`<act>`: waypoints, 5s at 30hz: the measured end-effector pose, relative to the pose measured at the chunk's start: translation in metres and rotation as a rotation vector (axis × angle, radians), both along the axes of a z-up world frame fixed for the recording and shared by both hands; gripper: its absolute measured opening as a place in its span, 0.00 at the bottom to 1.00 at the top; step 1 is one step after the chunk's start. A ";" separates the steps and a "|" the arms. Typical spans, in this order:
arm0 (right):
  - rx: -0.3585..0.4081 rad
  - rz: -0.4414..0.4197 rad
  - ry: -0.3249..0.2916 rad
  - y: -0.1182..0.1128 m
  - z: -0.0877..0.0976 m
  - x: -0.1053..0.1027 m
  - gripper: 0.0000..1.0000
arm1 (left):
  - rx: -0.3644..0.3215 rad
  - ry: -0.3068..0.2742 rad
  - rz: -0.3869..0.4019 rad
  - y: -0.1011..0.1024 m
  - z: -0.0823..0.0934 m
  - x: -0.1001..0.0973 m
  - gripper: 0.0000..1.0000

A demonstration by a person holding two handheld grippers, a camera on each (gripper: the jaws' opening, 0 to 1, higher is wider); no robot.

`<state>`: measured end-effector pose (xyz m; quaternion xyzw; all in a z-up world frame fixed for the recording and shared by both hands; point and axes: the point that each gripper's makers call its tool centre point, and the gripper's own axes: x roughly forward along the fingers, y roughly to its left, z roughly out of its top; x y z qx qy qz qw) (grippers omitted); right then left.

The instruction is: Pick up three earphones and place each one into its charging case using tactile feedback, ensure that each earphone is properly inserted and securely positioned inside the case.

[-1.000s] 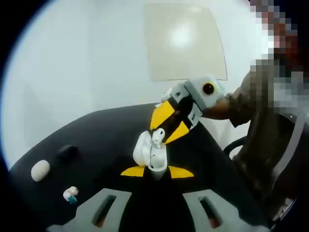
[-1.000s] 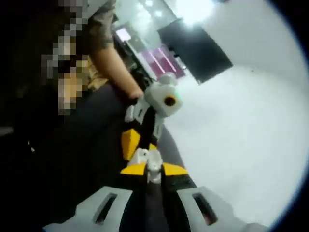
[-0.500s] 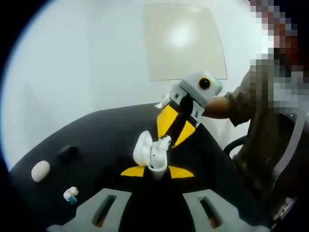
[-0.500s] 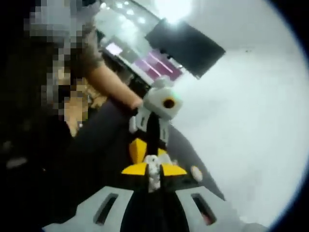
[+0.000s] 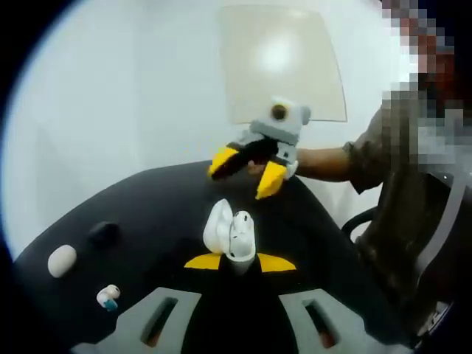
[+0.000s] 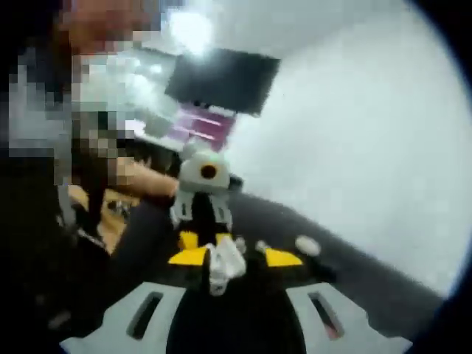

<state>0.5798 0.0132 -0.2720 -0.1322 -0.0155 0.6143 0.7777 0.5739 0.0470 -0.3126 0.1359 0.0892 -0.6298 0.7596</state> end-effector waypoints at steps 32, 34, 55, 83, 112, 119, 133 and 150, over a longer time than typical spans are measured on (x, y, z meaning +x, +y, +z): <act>-0.133 0.292 0.356 0.024 -0.039 -0.014 0.17 | 0.008 -0.032 -0.007 0.000 0.000 -0.007 0.26; -0.141 0.320 0.362 0.025 -0.039 -0.021 0.17 | -0.004 -0.038 -0.004 0.001 0.004 -0.007 0.24; -0.128 0.318 0.547 0.023 -0.040 -0.024 0.17 | -0.058 -0.217 -0.008 -0.006 0.027 -0.015 0.16; -0.087 0.251 0.772 0.022 -0.040 -0.002 0.18 | 0.024 -0.407 0.017 -0.014 0.010 0.006 0.28; -0.161 0.209 0.269 0.018 -0.043 0.006 0.30 | 0.016 -0.194 0.040 -0.004 0.004 0.009 0.28; -0.166 0.220 0.153 0.019 -0.040 0.006 0.32 | 0.019 -0.158 0.046 -0.004 0.003 0.011 0.27; -0.117 0.231 0.154 0.017 -0.033 0.001 0.38 | -0.027 -0.153 0.069 0.000 0.012 0.015 0.31; -0.033 0.101 0.281 0.019 -0.016 0.023 0.34 | -0.518 -0.110 0.751 0.147 0.104 0.107 0.00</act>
